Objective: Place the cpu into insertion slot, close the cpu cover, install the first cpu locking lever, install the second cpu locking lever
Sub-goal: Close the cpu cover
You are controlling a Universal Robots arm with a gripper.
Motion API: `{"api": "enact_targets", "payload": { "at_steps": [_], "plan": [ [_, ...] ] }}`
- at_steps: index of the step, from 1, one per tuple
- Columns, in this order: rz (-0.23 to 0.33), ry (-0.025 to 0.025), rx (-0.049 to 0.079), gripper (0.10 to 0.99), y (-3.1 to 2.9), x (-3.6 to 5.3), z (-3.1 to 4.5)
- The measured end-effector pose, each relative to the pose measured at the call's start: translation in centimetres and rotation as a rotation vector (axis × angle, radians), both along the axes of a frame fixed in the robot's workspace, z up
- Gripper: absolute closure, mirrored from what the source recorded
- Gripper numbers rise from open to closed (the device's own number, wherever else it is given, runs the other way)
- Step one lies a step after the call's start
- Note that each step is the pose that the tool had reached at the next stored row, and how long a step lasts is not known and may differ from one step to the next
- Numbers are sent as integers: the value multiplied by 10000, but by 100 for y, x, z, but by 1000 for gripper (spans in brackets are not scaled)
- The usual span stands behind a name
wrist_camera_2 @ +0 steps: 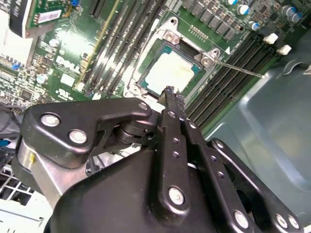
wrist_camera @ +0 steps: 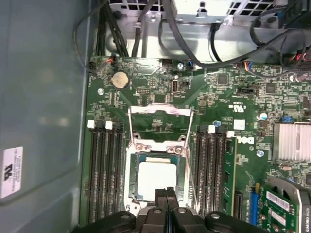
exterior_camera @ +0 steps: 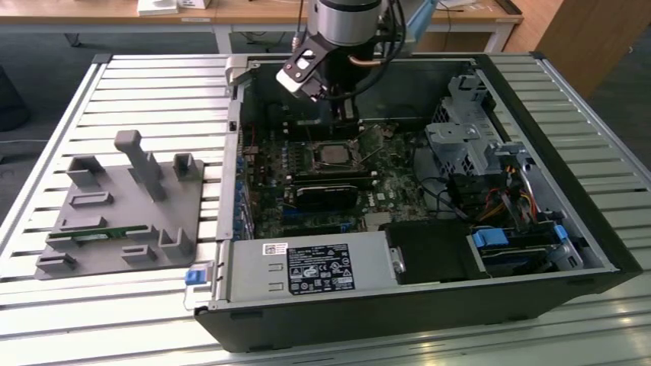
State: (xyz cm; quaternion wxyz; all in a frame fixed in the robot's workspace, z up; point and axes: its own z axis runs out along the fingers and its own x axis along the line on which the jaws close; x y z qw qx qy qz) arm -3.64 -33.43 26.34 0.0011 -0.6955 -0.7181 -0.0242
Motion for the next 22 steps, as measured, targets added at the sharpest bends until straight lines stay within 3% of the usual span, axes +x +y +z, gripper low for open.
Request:
{"api": "enact_targets", "payload": {
  "at_steps": [4, 5, 10, 22],
  "plan": [
    [-1, 14, 435, 980, -18, 7, 0],
    [-1, 16, 469, 980, -18, 9, 0],
    [-2, 24, 471, 980, -20, 40, -5],
    [-1, 58, 471, 980, -20, 284, -16]
  ]
}}
